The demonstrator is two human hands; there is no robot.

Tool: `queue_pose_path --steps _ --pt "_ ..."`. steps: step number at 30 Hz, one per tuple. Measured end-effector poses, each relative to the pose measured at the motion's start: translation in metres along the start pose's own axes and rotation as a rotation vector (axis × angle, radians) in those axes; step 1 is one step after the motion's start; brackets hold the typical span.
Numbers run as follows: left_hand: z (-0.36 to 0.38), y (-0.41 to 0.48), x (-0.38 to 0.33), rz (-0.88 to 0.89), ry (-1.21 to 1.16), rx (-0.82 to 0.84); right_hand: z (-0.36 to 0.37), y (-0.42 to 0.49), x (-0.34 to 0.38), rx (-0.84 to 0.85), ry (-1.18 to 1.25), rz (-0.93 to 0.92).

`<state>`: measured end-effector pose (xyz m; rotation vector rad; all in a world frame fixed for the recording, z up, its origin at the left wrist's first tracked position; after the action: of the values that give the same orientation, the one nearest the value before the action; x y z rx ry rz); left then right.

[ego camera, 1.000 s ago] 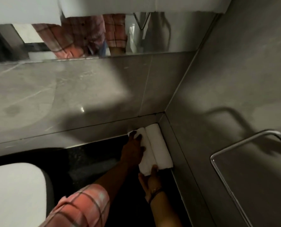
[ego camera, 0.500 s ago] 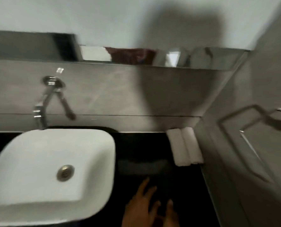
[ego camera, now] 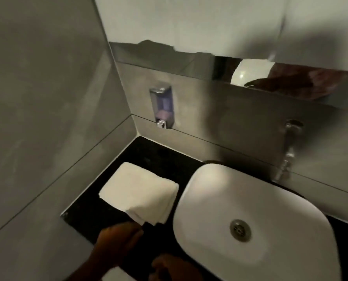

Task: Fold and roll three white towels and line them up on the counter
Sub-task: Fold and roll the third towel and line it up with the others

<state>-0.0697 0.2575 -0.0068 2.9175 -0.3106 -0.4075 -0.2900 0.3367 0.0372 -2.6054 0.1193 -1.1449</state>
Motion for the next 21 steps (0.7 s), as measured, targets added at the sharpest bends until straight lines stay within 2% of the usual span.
queue_pose_path --steps 1,2,4,7,9,11,14,17,19,21 --pt "-0.007 0.038 0.021 0.000 -0.052 -0.024 0.000 0.029 0.027 -0.124 -0.076 -0.140" --pt "-0.006 0.070 0.037 0.023 -0.034 -0.024 -0.005 0.069 0.040 -0.131 -0.108 -0.187" --pt "0.004 0.136 0.065 0.048 0.004 0.119 -0.019 0.144 0.059 -0.090 -0.247 -0.221" --pt "0.034 0.207 0.102 0.084 0.135 0.392 0.002 0.228 0.060 -0.104 -0.503 -0.070" --pt "0.050 0.237 0.116 0.136 0.264 0.493 0.011 0.263 0.047 -0.069 -0.635 0.062" --pt "0.064 0.254 0.127 0.182 0.338 0.515 0.018 0.285 0.029 -0.036 -0.677 0.170" --pt "0.076 0.263 0.140 0.232 0.341 0.518 0.031 0.299 0.019 -0.037 -0.691 0.212" --pt "0.067 0.269 0.143 0.222 0.185 0.476 0.033 0.302 0.018 -0.077 -0.642 0.190" --pt "0.052 0.267 0.139 0.202 0.093 0.504 0.033 0.292 0.025 -0.099 -0.679 0.159" --pt "0.029 0.259 0.136 0.203 0.076 0.491 0.026 0.274 0.039 -0.133 -0.632 0.113"
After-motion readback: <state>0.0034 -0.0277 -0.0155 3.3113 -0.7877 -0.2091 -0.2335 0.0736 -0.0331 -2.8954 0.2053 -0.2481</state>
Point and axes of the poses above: each hand's wrist, its own y-axis towards the middle knuckle, its own z-axis out of the palm, x = y × z, the point moved 2 cm from there along y, towards the middle knuckle, and after that the axes turned 7 degrees about -x, right-handed, at the moved point
